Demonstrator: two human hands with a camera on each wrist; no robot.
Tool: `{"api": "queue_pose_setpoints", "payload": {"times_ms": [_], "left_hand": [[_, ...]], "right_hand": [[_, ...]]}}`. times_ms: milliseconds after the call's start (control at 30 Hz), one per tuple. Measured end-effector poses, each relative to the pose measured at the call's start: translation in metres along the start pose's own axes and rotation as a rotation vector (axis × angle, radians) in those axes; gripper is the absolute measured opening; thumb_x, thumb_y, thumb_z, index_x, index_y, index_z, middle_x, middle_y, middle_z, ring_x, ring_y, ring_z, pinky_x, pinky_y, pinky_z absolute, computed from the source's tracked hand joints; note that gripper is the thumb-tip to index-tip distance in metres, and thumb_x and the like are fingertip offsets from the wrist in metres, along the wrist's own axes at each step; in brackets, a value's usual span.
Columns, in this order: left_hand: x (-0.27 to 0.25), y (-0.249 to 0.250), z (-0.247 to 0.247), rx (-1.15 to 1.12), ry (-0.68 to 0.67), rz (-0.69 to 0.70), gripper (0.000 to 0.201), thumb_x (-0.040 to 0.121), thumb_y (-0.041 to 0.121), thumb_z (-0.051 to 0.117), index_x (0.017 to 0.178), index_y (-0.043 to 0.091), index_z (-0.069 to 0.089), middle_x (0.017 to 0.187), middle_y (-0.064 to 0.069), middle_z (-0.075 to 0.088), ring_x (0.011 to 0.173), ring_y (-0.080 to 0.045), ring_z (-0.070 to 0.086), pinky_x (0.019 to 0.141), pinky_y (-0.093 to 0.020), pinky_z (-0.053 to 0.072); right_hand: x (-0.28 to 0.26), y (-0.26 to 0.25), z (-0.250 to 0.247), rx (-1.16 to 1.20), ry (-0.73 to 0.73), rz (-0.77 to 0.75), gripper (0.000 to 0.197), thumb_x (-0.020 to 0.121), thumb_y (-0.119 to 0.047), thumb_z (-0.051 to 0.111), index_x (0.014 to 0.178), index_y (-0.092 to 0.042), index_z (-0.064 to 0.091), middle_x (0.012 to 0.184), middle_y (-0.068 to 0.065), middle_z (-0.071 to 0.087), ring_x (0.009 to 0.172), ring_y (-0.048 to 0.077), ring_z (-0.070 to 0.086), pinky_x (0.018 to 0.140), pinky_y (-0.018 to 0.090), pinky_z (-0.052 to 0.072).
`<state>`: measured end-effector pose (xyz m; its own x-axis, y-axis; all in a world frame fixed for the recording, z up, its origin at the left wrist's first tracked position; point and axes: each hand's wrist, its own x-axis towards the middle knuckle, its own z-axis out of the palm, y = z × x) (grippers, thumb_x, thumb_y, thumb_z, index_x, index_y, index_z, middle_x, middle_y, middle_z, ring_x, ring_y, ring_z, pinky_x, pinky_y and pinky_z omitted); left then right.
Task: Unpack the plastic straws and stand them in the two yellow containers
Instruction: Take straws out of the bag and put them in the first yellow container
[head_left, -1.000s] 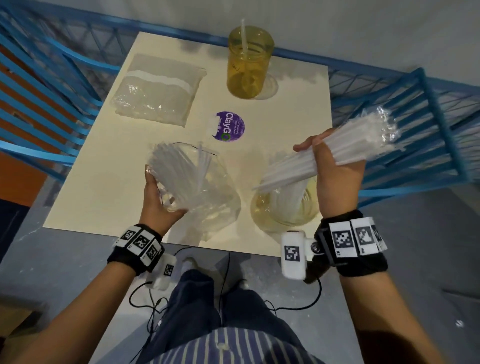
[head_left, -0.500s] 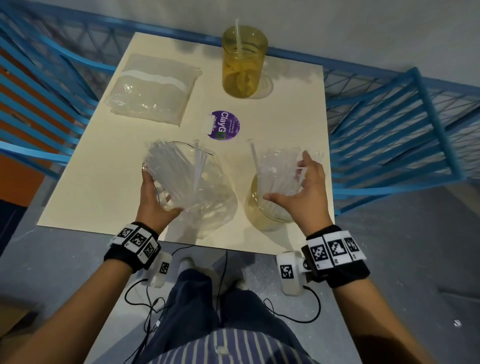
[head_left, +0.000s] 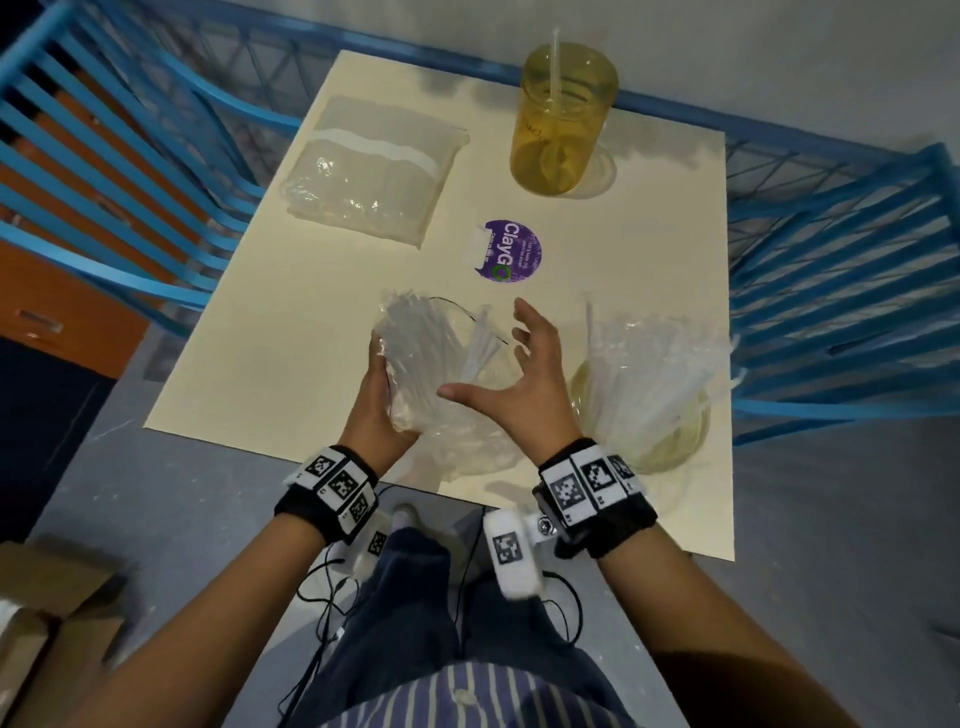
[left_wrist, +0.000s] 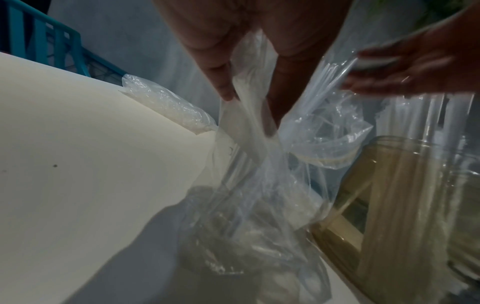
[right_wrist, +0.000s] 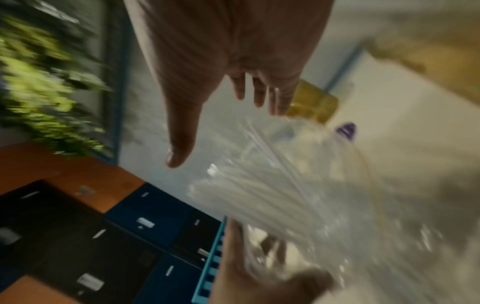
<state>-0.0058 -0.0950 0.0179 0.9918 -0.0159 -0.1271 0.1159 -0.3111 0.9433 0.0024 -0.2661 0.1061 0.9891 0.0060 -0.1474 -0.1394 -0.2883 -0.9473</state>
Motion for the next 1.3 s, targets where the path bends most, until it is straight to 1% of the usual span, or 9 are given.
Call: {"api": "queue_pose_setpoints", "payload": {"times_ms": [233, 367, 500, 667, 900, 1000, 1133, 1233, 1300], "left_hand": [[0.006, -0.021, -0.001, 0.163, -0.078, -0.056, 0.063, 0.070, 0.013, 0.062, 0.129, -0.003, 0.043, 0.125, -0.016, 0.054, 0.117, -0.026, 0.051, 0.095, -0.030, 0.043], [0.012, -0.023, 0.002, 0.352, -0.156, 0.041, 0.042, 0.071, -0.006, 0.055, 0.111, 0.006, 0.059, 0.108, -0.011, 0.062, 0.104, -0.028, 0.059, 0.088, -0.032, 0.047], [0.008, -0.017, 0.006, 0.342, -0.201, 0.215, 0.059, 0.068, -0.012, 0.060, 0.124, 0.005, 0.053, 0.114, -0.010, 0.060, 0.104, -0.024, 0.056, 0.091, -0.038, 0.047], [0.007, -0.021, -0.002, 0.255, -0.182, 0.170, 0.085, 0.065, -0.004, 0.069, 0.140, 0.011, 0.033, 0.139, -0.011, 0.044, 0.128, -0.021, 0.042, 0.109, -0.042, 0.034], [0.013, 0.001, -0.022, 0.054, -0.137, 0.000, 0.125, 0.047, 0.046, 0.071, 0.146, 0.017, 0.001, 0.137, -0.008, 0.033, 0.120, -0.025, 0.044, 0.106, -0.036, 0.037], [0.015, 0.001, -0.030, 0.108, -0.125, 0.016, 0.126, 0.048, 0.048, 0.075, 0.143, 0.031, -0.005, 0.154, -0.002, 0.016, 0.136, -0.033, 0.033, 0.110, -0.047, 0.035], [0.013, 0.007, -0.038, 0.219, -0.022, -0.020, 0.135, 0.052, 0.028, 0.090, 0.144, 0.038, -0.008, 0.157, 0.005, -0.015, 0.145, -0.013, -0.009, 0.117, -0.044, 0.017], [0.005, 0.026, -0.035, 0.289, 0.114, 0.057, 0.120, 0.060, 0.022, 0.086, 0.148, 0.031, 0.005, 0.156, -0.009, -0.019, 0.143, -0.008, -0.008, 0.114, -0.022, 0.013], [-0.001, 0.038, -0.025, 0.331, 0.202, 0.227, 0.094, 0.072, 0.019, 0.079, 0.146, 0.023, 0.022, 0.157, -0.009, -0.009, 0.143, -0.013, 0.001, 0.118, -0.032, 0.015]], "right_hand": [[0.030, 0.035, 0.044, -0.096, -0.280, 0.137, 0.124, 0.048, -0.020, 0.092, 0.147, -0.024, 0.018, 0.155, 0.003, 0.018, 0.142, 0.014, 0.019, 0.117, 0.043, 0.025], [0.032, 0.049, 0.068, -0.301, -0.308, 0.095, 0.127, 0.035, -0.070, 0.079, 0.138, -0.052, 0.006, 0.152, -0.010, 0.014, 0.133, 0.000, 0.008, 0.116, 0.029, 0.011], [0.041, 0.041, 0.074, 0.104, 0.121, 0.145, 0.071, 0.059, -0.014, 0.086, 0.112, -0.036, 0.045, 0.123, 0.006, 0.053, 0.111, 0.016, 0.053, 0.095, 0.016, 0.044], [0.053, 0.023, 0.071, 0.129, 0.279, 0.289, 0.070, 0.057, -0.040, 0.073, 0.118, -0.012, 0.053, 0.118, 0.013, 0.060, 0.110, 0.027, 0.059, 0.097, 0.043, 0.049], [0.037, -0.033, 0.024, 0.275, 0.203, 0.082, 0.011, 0.083, -0.014, 0.067, 0.092, -0.012, 0.072, 0.092, -0.003, 0.071, 0.084, -0.003, 0.064, 0.081, 0.013, 0.049], [0.021, -0.066, 0.004, 0.410, 0.262, -0.053, 0.006, 0.080, -0.014, 0.068, 0.083, -0.014, 0.073, 0.095, 0.009, 0.072, 0.096, 0.013, 0.066, 0.093, 0.028, 0.050], [-0.001, -0.092, -0.031, 0.587, 0.288, -0.183, 0.008, 0.073, -0.018, 0.069, 0.069, -0.023, 0.075, 0.092, 0.017, 0.068, 0.102, 0.040, 0.061, 0.095, 0.048, 0.049], [-0.021, -0.095, -0.062, 0.663, 0.274, -0.190, 0.017, 0.072, -0.010, 0.067, 0.063, -0.023, 0.074, 0.074, 0.004, 0.068, 0.093, 0.042, 0.060, 0.090, 0.050, 0.050], [-0.034, -0.085, -0.081, 0.690, 0.275, -0.157, 0.014, 0.071, -0.009, 0.067, 0.063, -0.019, 0.071, 0.067, 0.002, 0.066, 0.082, 0.037, 0.062, 0.091, 0.055, 0.048]]}}
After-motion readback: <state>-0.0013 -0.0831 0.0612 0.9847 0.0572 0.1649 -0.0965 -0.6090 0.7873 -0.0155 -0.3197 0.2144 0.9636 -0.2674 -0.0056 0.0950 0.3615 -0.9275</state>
